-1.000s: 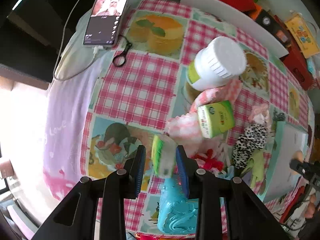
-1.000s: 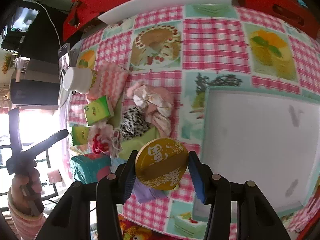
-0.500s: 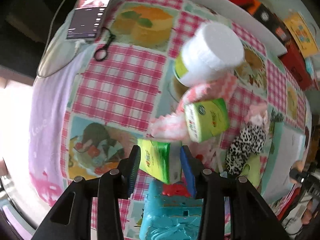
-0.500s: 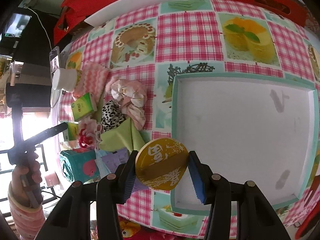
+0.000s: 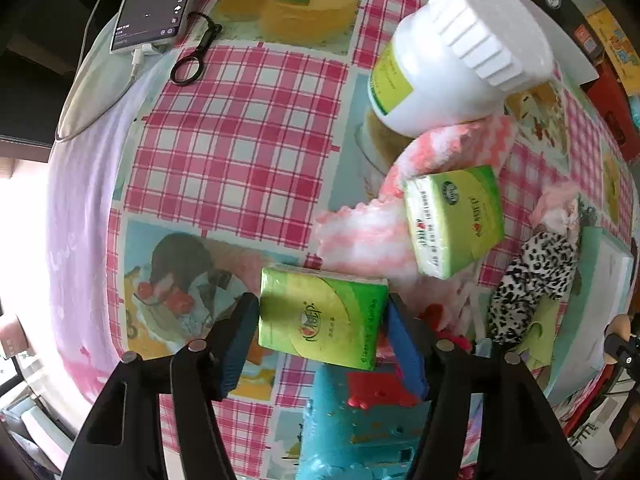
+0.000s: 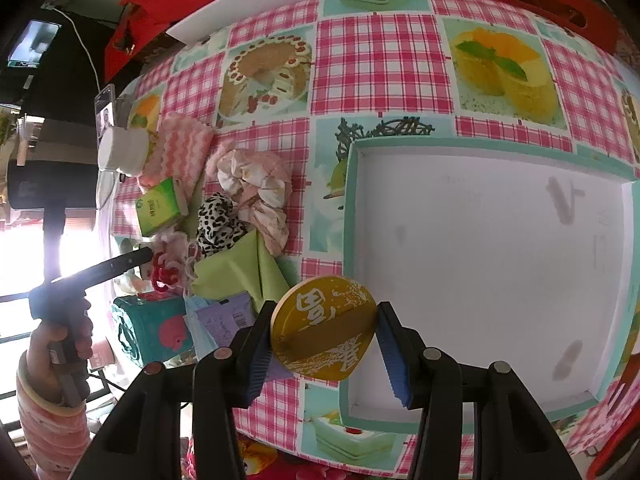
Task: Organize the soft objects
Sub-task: 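Grasp the green tissue pack with the left tool while right holds lid, then carry lid and tissue pack into the white tray and release both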
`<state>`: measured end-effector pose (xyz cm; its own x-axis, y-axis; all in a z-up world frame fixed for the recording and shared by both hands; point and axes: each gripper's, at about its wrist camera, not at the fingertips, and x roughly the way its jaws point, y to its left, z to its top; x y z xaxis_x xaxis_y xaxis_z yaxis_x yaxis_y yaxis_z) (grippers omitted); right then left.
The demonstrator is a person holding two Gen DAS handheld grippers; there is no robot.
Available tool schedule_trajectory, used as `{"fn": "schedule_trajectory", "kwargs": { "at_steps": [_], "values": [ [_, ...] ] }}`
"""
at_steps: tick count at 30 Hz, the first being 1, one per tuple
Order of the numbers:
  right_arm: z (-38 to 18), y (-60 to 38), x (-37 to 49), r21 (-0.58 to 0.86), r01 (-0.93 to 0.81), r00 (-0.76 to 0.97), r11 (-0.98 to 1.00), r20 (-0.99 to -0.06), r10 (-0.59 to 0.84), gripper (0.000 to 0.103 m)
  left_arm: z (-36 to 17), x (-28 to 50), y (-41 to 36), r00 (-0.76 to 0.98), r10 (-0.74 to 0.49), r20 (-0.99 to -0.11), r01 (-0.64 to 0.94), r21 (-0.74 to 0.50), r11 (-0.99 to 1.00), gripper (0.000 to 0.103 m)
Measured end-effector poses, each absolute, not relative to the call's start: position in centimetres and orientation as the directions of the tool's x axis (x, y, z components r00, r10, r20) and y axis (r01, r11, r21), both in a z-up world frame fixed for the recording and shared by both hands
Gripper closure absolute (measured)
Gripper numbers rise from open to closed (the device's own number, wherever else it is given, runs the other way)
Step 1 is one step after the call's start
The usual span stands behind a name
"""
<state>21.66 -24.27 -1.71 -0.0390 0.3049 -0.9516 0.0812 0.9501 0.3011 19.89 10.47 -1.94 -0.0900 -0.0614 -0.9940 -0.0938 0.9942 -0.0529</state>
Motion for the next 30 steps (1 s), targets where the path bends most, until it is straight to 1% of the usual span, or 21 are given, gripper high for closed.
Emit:
{"fn": "schedule_trajectory", "kwargs": {
  "at_steps": [5,11,15,18,21,27,30],
  "values": [
    [-1.9,-23.9,21.7,0.297,0.079,-0.044,0.952,-0.953,0.301,0.051,-3.7,20.4,12.0,-0.097,-0.080,-0.992,-0.106,-0.070,0.992,0.037],
    [-2.0,-23.7,21.7,0.291,0.077,-0.048,0.954,-0.954,0.295,0.051,-4.2,20.3,12.2,-0.105,-0.084,-0.991,-0.115,-0.072,0.991,0.037],
    [-2.2,-23.6,21.7,0.283,0.076,-0.050,0.956,-0.957,0.287,0.051,-5.4,20.0,13.0,-0.109,-0.092,-0.990,-0.125,-0.078,0.989,0.037],
    [-2.3,-23.6,21.7,0.282,0.077,-0.051,0.956,-0.957,0.286,0.051,-5.4,19.5,13.3,-0.106,-0.076,-0.991,-0.123,-0.063,0.990,0.038],
    [-2.0,-23.7,21.6,0.281,0.075,-0.043,0.957,-0.958,0.285,0.051,-4.2,19.2,13.5,-0.095,-0.066,-0.993,-0.105,-0.056,0.993,0.038],
    [-1.1,-24.9,21.4,0.278,0.083,-0.021,0.957,-0.960,0.280,0.051,0.5,19.0,13.4,-0.026,-0.022,-0.999,-0.086,-0.019,0.996,0.038],
    [-0.9,-25.9,21.0,0.269,0.090,-0.015,0.959,-0.962,0.271,0.051,3.8,18.8,12.3,0.041,-0.041,-0.998,-0.069,-0.044,0.997,0.038]
  ]
}}
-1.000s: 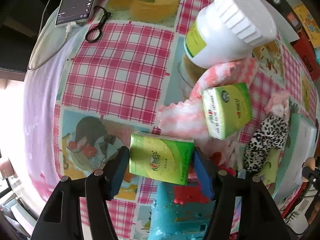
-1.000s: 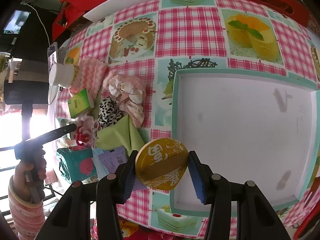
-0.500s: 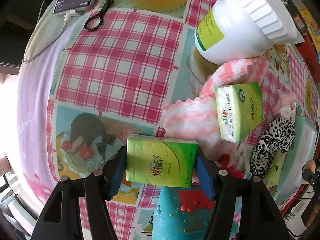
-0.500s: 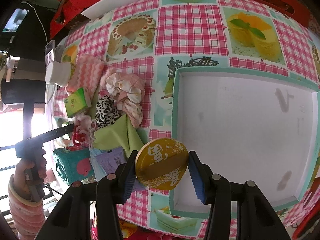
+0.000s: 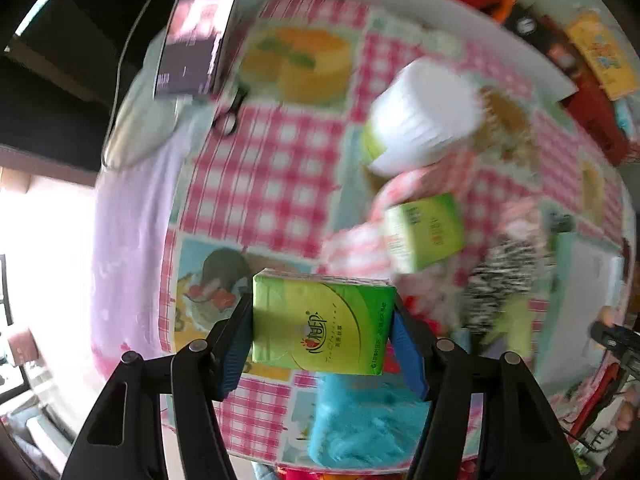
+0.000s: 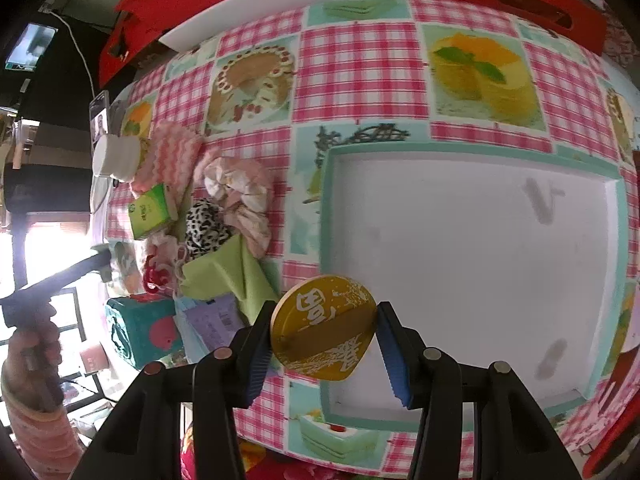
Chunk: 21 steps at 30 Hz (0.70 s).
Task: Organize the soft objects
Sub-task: 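Carry lid and tissue pack into the white tray and release both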
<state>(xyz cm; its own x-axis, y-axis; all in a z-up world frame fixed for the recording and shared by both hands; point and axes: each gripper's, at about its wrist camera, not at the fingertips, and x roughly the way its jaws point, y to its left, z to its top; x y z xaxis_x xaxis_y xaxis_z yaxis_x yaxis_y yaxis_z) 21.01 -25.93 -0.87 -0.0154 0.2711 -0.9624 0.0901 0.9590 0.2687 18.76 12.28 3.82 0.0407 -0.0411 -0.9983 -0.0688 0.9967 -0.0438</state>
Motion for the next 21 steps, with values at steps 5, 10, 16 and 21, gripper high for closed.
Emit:
{"fn": "schedule_trajectory", "kwargs": {
  "at_steps": [5,10,16,21],
  "values": [
    [-0.7,-28.7,20.3,0.230,0.119,-0.005,0.966,-0.973,0.232,0.051,7.7,17.5,7.2,0.102,-0.103,-0.989,0.025,-0.101,0.995,0.038],
    [-0.5,-32.1,19.2,0.192,0.157,0.010,0.969,-0.981,0.193,0.051,8.3,16.0,0.0,0.054,-0.154,-0.987,0.145,-0.145,0.979,0.038],
    [-0.5,-36.3,17.9,0.119,0.198,0.024,0.973,-0.993,0.117,0.051,7.3,15.2,-7.7,0.018,-0.188,-0.982,0.207,-0.181,0.962,0.038],
    [-0.7,-40.3,17.0,0.077,0.242,0.031,0.967,-0.997,0.072,0.051,5.2,15.3,-13.1,-0.030,-0.210,-0.977,0.211,-0.212,0.954,0.038]
  ]
}}
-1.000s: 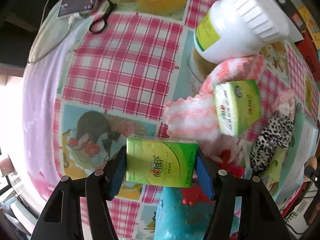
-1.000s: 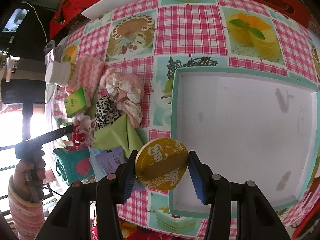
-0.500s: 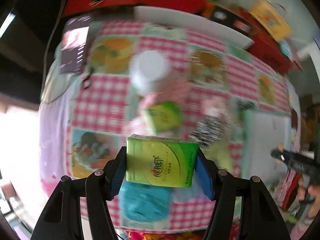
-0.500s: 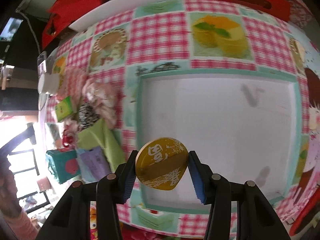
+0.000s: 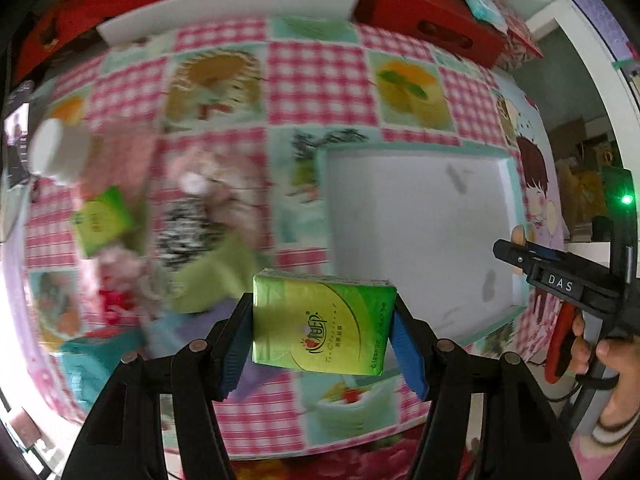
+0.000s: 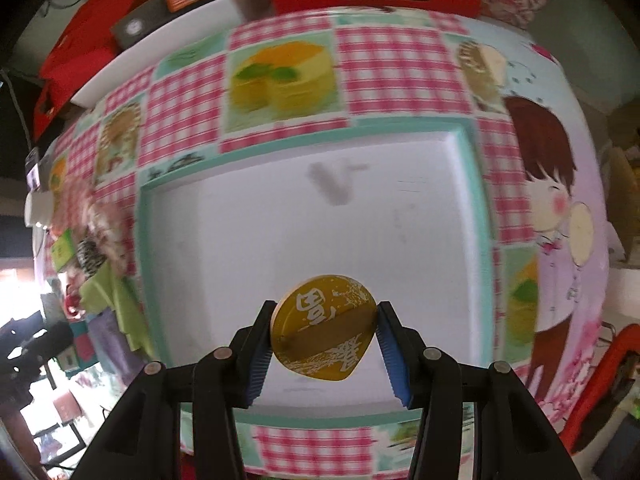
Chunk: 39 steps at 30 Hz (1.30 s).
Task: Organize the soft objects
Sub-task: 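Carry lid and tissue pack into the white tray and release both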
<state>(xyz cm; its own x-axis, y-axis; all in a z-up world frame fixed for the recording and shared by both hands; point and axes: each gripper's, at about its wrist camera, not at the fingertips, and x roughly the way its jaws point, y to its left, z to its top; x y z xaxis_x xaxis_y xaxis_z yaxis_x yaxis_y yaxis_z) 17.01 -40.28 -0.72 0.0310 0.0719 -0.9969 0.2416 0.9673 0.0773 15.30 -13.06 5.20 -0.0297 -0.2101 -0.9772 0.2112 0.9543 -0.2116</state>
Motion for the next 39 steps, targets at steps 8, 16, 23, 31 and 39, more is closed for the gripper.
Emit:
{"fn": "schedule_trajectory", "kwargs": {
  "at_steps": [8,16,23,31,39],
  "values": [
    [-2.5,-45.7,15.8,0.019,0.308,-0.020,0.951,-0.999,0.026,0.051,1.4,15.3,-20.1,-0.080,-0.171,-0.982,0.244,-0.186,0.952,0.038],
    [-4.8,-48.6,15.3,0.016,0.324,-0.056,0.946,-0.998,0.037,0.051,-1.2,15.7,-23.2,-0.104,-0.152,-0.983,0.232,-0.173,0.957,0.038],
    [-5.8,-49.2,15.8,0.024,0.333,-0.067,0.943,-0.997,0.049,0.048,-2.4,16.1,-23.8,-0.102,-0.147,-0.984,0.218,-0.166,0.962,0.034],
    [-5.4,-49.3,15.3,0.011,0.335,-0.070,0.942,-0.997,0.037,0.036,-2.0,16.5,-23.9,-0.061,-0.168,-0.984,0.207,-0.177,0.962,0.020],
    [-5.0,-48.6,15.6,0.000,0.329,-0.070,0.944,-0.997,0.024,0.025,-1.3,16.9,-23.1,-0.011,-0.176,-0.984,0.198,-0.175,0.964,0.007]
  ]
}}
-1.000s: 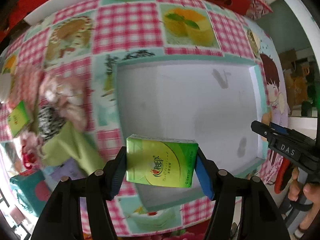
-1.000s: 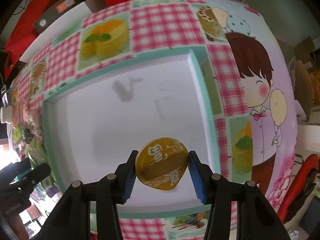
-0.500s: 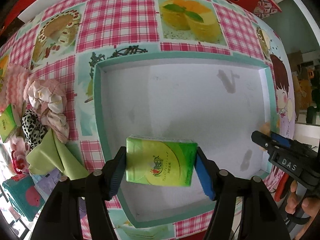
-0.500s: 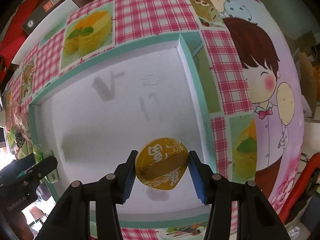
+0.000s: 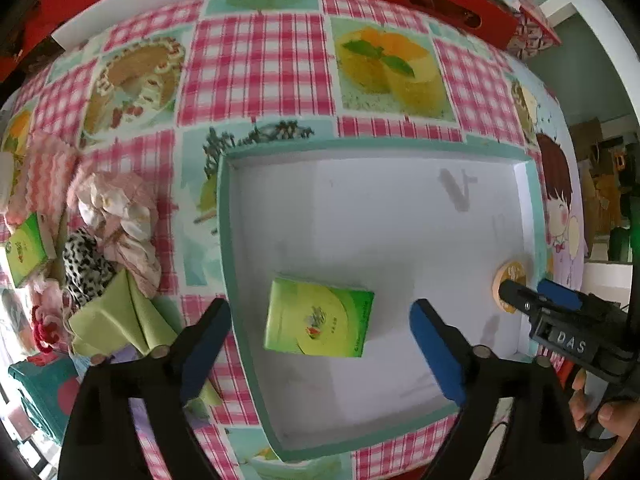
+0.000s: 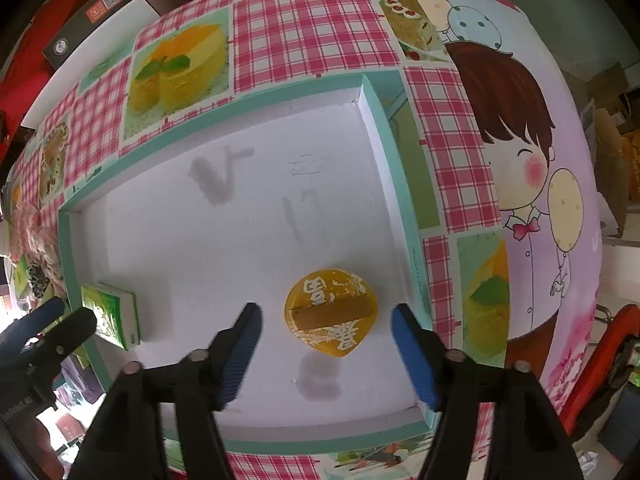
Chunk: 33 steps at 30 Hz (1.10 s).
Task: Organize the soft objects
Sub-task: 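Carry lid and tissue pack into the white tray and release both, then move both tools back toward the pile of items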
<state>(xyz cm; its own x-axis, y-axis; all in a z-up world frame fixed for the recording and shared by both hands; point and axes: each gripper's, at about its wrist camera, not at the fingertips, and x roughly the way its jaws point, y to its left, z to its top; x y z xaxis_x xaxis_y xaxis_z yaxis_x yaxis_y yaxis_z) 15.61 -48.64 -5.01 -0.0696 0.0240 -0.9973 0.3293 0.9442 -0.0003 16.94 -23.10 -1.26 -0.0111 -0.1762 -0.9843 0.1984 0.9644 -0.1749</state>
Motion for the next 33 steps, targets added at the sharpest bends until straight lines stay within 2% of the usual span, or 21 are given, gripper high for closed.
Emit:
{"fn": "schedule_trajectory", "kwargs": {
  "at_steps": [2,3,4,15,33],
  "values": [
    [-5.0,-48.4,15.6,0.008,0.321,-0.053,0.947,-0.998,0.026,0.016,-0.8,17.4,-22.6,0.026,-0.171,-0.985,0.192,-0.163,0.968,0.005],
    [-5.0,-48.4,15.6,0.010,0.319,-0.047,0.948,-0.999,0.026,0.006,-0.5,17.7,-22.5,0.042,-0.167,-0.985,0.186,-0.156,0.970,0.005],
    [-4.9,-48.4,15.7,0.010,0.316,-0.041,0.949,-0.999,0.025,0.000,-0.3,17.9,-22.4,0.052,-0.164,-0.985,0.178,-0.152,0.972,0.005],
    [-4.5,-47.2,15.7,0.006,0.290,-0.040,0.957,-0.999,0.018,0.000,1.4,19.0,-18.2,0.075,-0.154,-0.985,0.130,-0.144,0.981,0.005],
    [-2.2,-43.6,16.7,-0.030,0.248,-0.032,0.968,-0.999,-0.023,0.000,4.6,19.4,-4.2,0.141,-0.120,-0.983,-0.038,-0.127,0.991,0.005]
  ]
}}
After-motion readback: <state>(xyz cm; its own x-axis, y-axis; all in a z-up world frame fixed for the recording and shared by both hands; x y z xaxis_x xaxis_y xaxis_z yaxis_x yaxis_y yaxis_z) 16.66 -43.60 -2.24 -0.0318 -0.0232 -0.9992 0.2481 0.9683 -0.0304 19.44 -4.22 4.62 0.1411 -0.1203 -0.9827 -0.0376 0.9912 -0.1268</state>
